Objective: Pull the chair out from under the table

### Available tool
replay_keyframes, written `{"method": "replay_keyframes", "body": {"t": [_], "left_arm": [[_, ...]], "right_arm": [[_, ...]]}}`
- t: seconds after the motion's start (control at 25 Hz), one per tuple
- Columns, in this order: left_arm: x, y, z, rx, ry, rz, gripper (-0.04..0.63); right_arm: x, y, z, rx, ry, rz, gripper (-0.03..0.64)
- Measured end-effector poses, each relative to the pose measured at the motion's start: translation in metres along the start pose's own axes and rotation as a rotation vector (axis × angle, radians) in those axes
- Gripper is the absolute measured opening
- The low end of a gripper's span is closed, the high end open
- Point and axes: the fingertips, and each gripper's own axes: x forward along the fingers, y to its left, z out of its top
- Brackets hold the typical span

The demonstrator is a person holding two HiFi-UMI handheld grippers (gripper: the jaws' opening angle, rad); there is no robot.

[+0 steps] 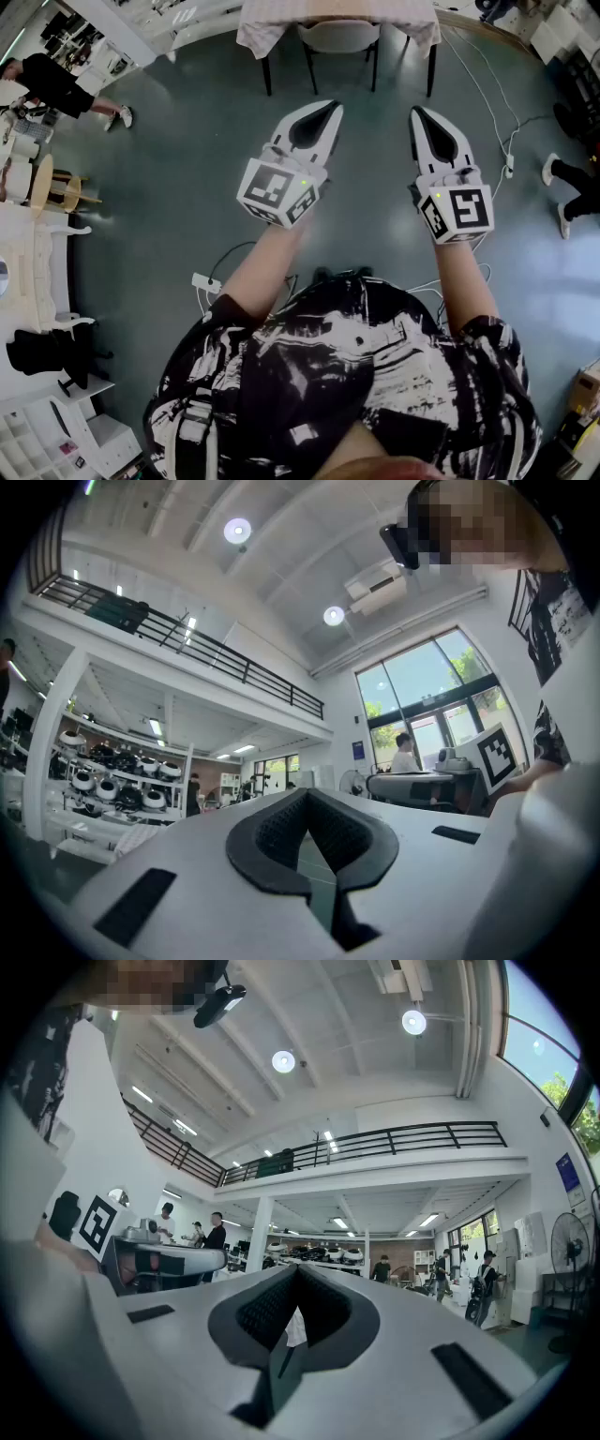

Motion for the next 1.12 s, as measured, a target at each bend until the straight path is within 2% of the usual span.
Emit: {"method": "replay_keyframes", "body": {"t": [0.56,0.72,0.76,0.8,0.88,0.92,1.12], "left_arm": [[-0.01,0.004,0.008,-0.001,0.009,-0.014,0.0],[-0.013,-0.004,0.012,-0.03,-0.006,-0.084,0.0],[-0.014,-0.005,0.014,-0.047,-0.024,-0.11,0.001],[-0.015,-0.004,0.018,-0.065,-0.049,-0.137,0.055],[-0.017,-0.002,0.028,-0.089,-0.099,-0.19,0.418],[-0.018,-0.001,0.033,-0.083,-0.113,-0.212,0.503],[-0.024,-0.003,0.029,-0.005,-0.094,-0.251,0.535]], "right_arm": [[0.001,0.013,0.011,0.014,-0.01,0.02,0.0],[-0.004,0.012,0.012,0.083,-0.047,0.075,0.0],[-0.005,0.01,0.011,0.098,-0.052,0.092,0.07],[-0.004,0.009,0.01,0.11,-0.057,0.104,0.278],[-0.003,0.004,0.009,0.111,-0.069,0.107,0.485],[-0.003,0.003,0.009,0.098,-0.074,0.106,0.558],[-0.01,0.004,0.004,0.057,-0.072,0.129,0.575]]}}
